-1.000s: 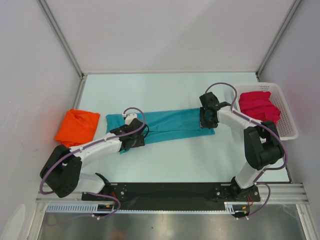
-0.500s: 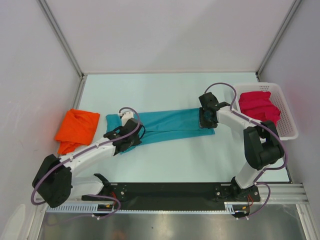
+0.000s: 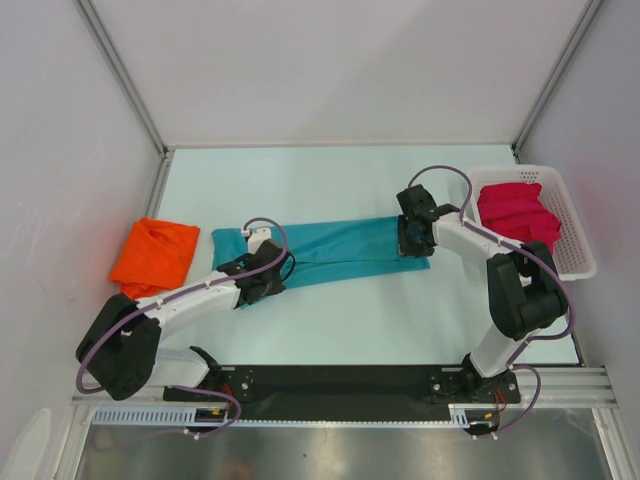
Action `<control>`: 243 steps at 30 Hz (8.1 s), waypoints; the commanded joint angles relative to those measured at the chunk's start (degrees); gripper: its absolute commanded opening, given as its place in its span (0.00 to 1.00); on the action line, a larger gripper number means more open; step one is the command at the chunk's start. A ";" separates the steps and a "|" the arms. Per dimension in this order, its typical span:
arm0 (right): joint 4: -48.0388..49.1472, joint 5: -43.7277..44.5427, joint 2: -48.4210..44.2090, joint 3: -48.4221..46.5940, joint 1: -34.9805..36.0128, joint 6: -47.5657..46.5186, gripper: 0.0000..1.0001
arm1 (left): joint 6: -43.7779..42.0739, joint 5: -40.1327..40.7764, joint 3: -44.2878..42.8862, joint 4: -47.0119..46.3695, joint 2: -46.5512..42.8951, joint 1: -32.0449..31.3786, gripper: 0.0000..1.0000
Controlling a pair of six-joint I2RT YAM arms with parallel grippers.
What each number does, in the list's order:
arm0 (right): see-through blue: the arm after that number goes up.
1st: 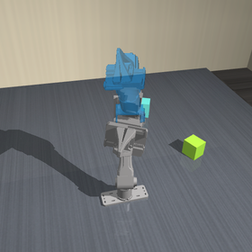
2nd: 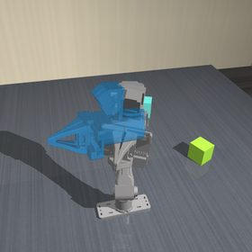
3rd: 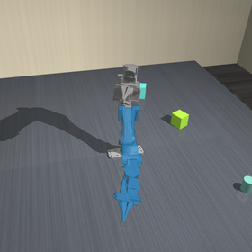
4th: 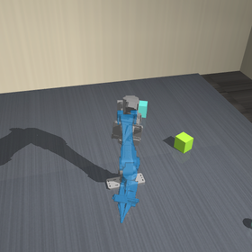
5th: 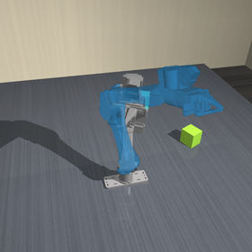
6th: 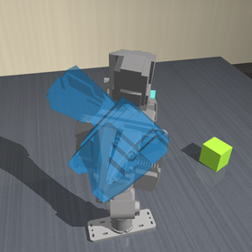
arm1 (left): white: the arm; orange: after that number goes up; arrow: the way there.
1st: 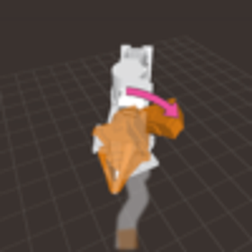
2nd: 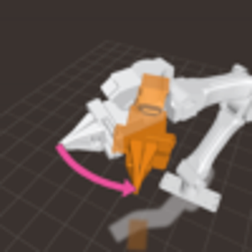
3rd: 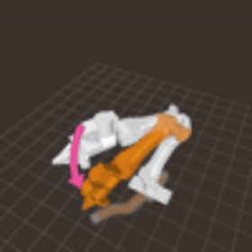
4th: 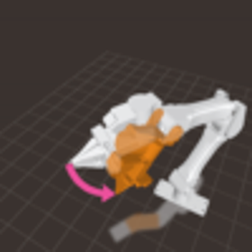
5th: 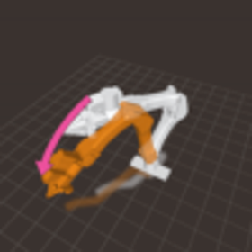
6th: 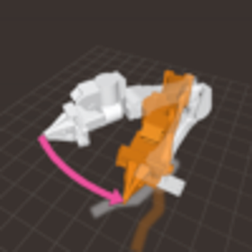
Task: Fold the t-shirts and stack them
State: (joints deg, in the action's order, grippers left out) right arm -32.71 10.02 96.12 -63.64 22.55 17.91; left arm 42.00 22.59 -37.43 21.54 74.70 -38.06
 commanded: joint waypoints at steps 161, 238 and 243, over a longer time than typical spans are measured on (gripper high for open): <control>-4.91 -1.14 7.60 -11.25 3.47 -2.09 0.41 | -10.89 -9.57 -33.54 2.91 15.06 22.63 1.00; -14.14 -0.27 -21.06 -5.09 -1.98 -2.18 0.44 | 19.00 -19.42 -18.47 -21.19 35.26 -9.93 0.22; -13.61 -1.32 -20.97 -4.83 -1.98 -1.74 0.44 | 18.38 -21.88 -16.36 -22.93 32.54 -9.84 0.03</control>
State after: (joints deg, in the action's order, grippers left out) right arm -46.00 8.75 76.20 -66.26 20.75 16.62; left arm 61.56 3.20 -56.99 -3.99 107.59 -47.83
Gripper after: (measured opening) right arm 0.436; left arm 0.088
